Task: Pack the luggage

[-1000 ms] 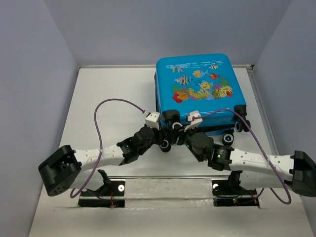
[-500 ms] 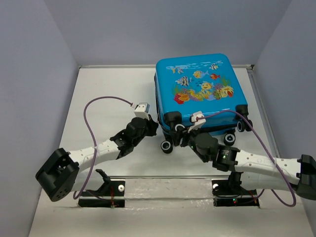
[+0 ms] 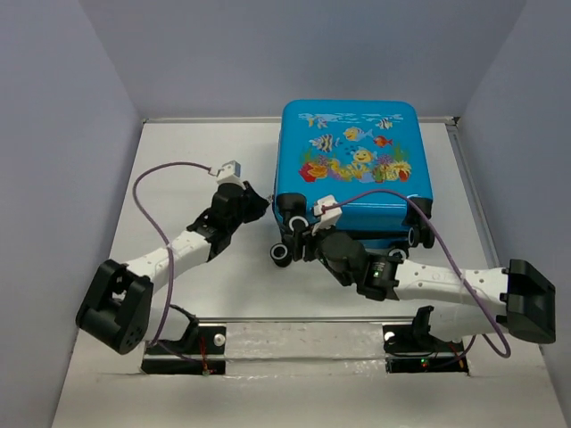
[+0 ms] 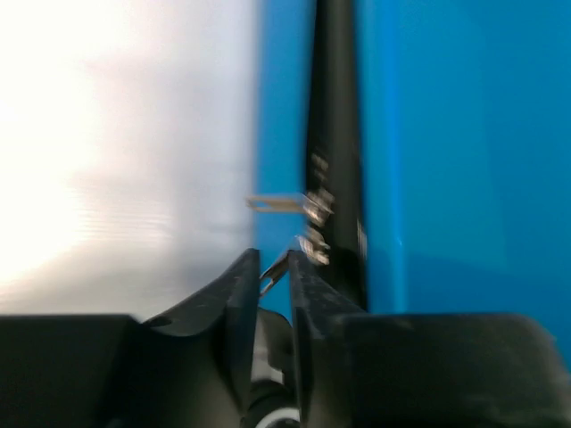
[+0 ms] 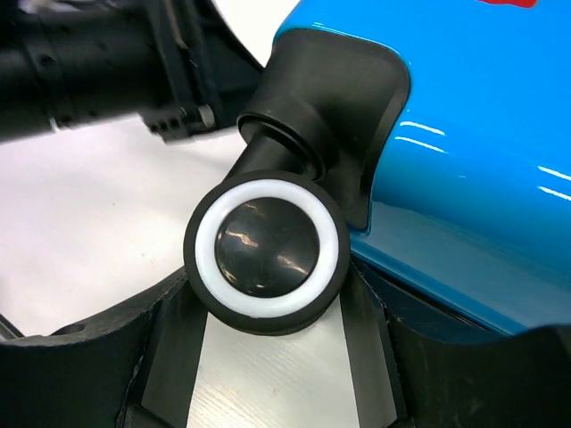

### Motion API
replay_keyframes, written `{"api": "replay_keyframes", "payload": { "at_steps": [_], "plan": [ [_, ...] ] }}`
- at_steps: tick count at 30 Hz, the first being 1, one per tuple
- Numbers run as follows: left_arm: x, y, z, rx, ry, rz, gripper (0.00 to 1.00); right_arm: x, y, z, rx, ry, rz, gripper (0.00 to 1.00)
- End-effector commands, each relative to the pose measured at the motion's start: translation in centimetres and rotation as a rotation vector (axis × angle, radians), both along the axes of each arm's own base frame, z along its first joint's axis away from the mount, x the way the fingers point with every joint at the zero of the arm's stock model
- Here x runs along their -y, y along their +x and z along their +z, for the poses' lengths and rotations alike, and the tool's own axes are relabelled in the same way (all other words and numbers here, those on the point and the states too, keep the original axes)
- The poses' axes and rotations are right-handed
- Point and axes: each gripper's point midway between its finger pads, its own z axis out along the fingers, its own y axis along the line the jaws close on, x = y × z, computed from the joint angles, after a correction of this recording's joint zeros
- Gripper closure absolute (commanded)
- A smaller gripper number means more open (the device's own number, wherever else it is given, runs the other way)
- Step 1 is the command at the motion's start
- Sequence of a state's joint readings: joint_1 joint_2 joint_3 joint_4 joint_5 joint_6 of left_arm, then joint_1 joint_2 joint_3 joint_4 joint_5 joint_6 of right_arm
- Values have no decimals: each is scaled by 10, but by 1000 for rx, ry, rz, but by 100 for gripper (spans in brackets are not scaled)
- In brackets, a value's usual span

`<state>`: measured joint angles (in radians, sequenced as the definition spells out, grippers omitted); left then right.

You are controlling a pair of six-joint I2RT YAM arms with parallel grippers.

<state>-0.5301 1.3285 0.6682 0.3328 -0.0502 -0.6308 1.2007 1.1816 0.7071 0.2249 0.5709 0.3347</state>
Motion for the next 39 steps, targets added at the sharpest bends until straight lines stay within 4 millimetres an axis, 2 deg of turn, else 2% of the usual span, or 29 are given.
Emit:
{"api": "replay_keyframes", "payload": {
  "at_steps": [1,2,3,4,5,6,7,8,9,11,12,13,14,15,16,20,22,23,24,25,26,27,28,29,31,32,33,37,39],
  "plan": [
    [-95,25,70,215,-52,413,55,-56,-18,64,48,177,153,93],
    [-100,18,83,246,-74,423,39,-64,-18,66,47,178,168,93],
    [-111,4,111,308,-107,449,32,-77,-24,77,50,203,209,93],
    [-118,-3,125,341,-115,466,21,-89,-23,68,38,184,229,93],
    [-123,-11,141,377,-128,470,15,-93,-25,80,47,209,246,93],
    [-133,-27,170,450,-163,486,13,-111,-29,79,37,206,286,93],
    [-139,-36,184,475,-150,485,1,-119,-29,78,33,203,300,93],
    [-144,-45,197,507,-156,488,1,-133,-32,63,15,172,319,93],
    [-152,-61,220,569,-184,489,1,-146,-39,74,19,187,345,93],
    [-158,-77,242,615,-177,476,1,-159,-45,73,18,173,366,92],
    [-161,-88,252,646,-166,462,1,-167,-50,59,6,131,384,87],
    [-163,-95,259,650,-156,453,1,-172,-49,68,8,136,387,81],
    [-164,-100,263,657,-152,443,1,-174,-54,68,5,125,393,70],
    [-162,-107,269,673,-152,413,1,-168,-49,71,12,117,358,40],
    [-157,-113,275,686,-157,369,1,-165,-54,72,11,112,353,1],
    [-144,-128,284,705,-172,263,1,-125,-58,98,8,142,315,0],
    [-130,-134,289,711,-182,176,1,-97,-59,90,-12,101,281,0],
    [-125,-136,291,712,-190,147,1,-77,-61,111,3,137,267,0],
    [-116,-139,293,711,-201,93,1,-62,-65,102,-8,95,270,0],
    [-111,-142,299,726,-216,64,1,-39,-69,127,16,150,270,1],
    [-107,-145,302,732,-228,34,1,-36,-69,115,7,114,266,0],
    [-102,-148,305,737,-234,1,1,-5,-68,128,15,163,212,0],
    [-100,-149,305,736,-238,-8,1,10,-70,135,20,190,199,0],
    [-99,-151,307,741,-237,-19,1,41,-75,161,52,287,188,0],
    [-99,-153,309,753,-236,-27,1,72,-75,162,76,326,149,0],
    [-99,-153,309,759,-228,-27,1,87,-75,167,89,361,133,0],
    [-98,-153,308,758,-228,-34,1,115,-76,182,115,436,102,0],
    [-94,-151,304,753,-226,-53,1,153,-74,183,149,481,32,0],
    [-92,-149,304,775,-226,-57,1,161,-70,180,156,471,-4,0]
  ]
}}
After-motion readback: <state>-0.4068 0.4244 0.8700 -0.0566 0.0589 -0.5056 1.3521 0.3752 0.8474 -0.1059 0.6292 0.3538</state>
